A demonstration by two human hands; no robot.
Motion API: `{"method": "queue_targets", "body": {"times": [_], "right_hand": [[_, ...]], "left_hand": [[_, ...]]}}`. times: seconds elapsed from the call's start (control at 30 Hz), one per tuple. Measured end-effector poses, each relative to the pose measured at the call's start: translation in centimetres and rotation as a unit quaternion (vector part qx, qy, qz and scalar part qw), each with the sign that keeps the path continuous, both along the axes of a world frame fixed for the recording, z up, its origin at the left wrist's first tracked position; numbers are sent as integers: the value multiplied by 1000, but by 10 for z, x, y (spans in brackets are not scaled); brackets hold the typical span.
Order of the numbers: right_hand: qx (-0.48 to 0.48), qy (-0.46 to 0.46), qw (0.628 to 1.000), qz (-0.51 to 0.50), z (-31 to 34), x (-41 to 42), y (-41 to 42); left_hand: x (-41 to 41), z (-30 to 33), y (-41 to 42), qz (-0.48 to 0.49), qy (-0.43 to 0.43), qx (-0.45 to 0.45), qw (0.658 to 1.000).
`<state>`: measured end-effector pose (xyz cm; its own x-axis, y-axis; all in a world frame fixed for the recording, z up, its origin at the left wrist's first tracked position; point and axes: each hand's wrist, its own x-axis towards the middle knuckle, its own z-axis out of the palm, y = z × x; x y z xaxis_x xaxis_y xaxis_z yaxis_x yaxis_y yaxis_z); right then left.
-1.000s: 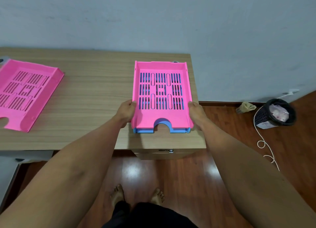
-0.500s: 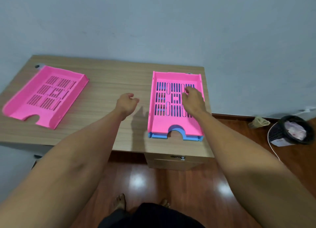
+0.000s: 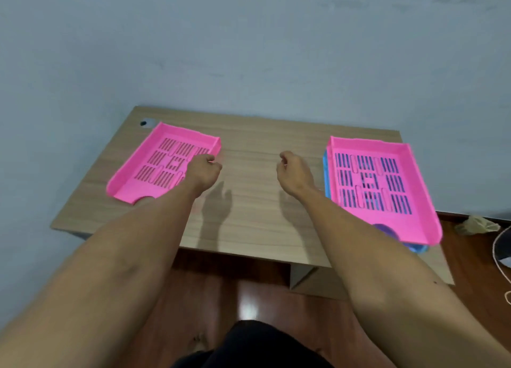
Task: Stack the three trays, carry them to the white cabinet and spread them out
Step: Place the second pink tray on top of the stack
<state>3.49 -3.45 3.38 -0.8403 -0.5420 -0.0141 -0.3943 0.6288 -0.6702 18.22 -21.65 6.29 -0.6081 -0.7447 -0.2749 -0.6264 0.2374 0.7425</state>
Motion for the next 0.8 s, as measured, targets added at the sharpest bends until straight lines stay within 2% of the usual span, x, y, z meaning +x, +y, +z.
{"method": "queue_targets", "body": {"times": [0.17, 0.33, 0.5, 0.8], "right_hand": [[1, -14, 1000, -13, -2, 62, -85], [6, -46, 999, -26, -9, 120, -149], [34, -91, 995, 4, -22, 160, -191], [110, -201, 973, 11, -73, 191, -235]], "left_hand": [[55, 0, -95, -37, -21, -22, 999], [106, -12, -176, -27, -40, -22, 999], [142, -37, -247, -19, -66, -5, 998], [184, -89, -288, 6, -100, 29, 995]]}}
